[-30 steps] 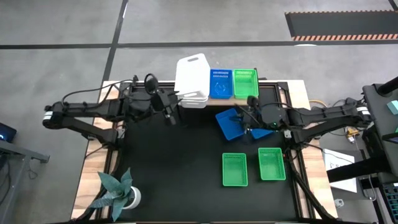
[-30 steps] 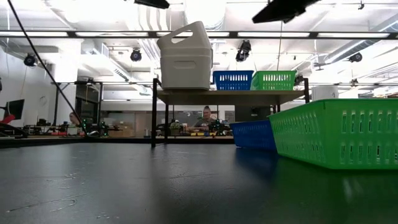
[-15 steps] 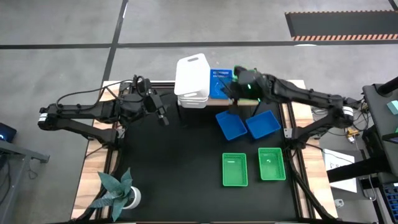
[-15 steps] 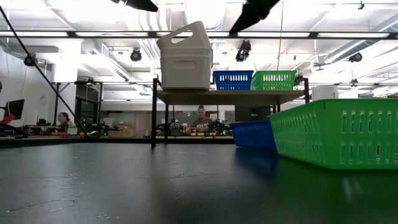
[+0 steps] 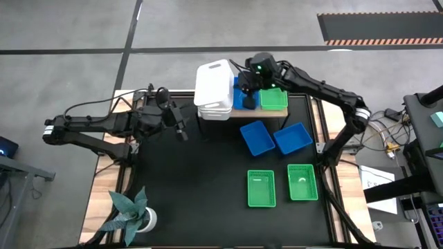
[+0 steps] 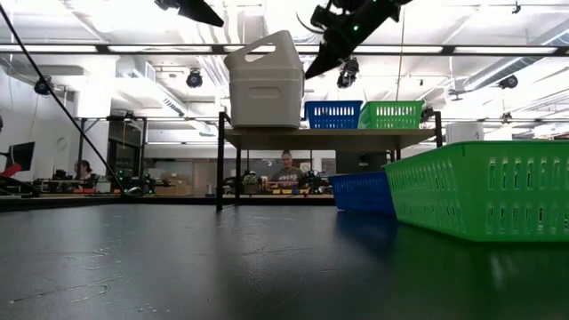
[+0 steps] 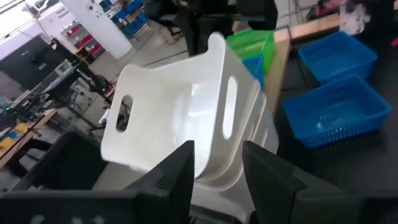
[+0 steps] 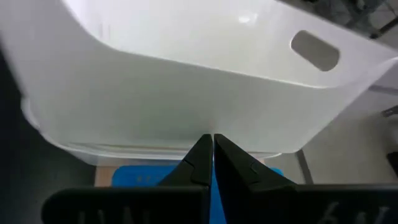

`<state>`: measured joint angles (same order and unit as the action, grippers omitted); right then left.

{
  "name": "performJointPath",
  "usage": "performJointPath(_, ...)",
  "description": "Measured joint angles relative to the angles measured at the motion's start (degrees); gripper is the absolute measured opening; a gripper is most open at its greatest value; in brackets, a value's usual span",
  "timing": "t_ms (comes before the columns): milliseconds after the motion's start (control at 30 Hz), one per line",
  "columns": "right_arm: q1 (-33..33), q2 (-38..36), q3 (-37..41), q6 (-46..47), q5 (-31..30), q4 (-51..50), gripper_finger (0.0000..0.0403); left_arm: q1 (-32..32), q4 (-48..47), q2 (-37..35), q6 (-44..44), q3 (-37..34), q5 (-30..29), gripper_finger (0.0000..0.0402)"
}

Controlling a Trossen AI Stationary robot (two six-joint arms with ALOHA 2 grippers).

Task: Stack baskets on shelf by color
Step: Stack the white bin on top of the white bin on the shelf

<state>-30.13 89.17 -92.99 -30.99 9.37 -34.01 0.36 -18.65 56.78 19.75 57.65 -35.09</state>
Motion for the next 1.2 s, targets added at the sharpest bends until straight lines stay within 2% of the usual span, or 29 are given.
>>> performJointPath(133,0.1,1.1,-0.6,-0.2,0.0,-0.3,0.0008,0.1,-4.1,0.0,-0.1,0.0,-6.0,0.012)
performJointPath(200,0.1,1.0,-0.7,-0.1,0.1,-0.1,0.0008,0.8,-5.8,0.1,-0.8,0.0,-7.2,0.012)
performJointPath(567,0.1,0.1,-0.6,0.4,0.1,-0.1,0.0008,6.4,-6.3,4.5,-2.9,-0.1,-7.2,0.012)
performJointPath(833,0.1,0.2,-0.3,0.6,0.1,0.5,0.0008,7.5,-0.7,9.6,0.1,0.7,-6.4,0.012)
performJointPath(1200,0.1,0.3,0.8,1.1,0.2,2.8,0.0008,7.5,0.3,8.6,0.6,2.0,-5.3,0.012)
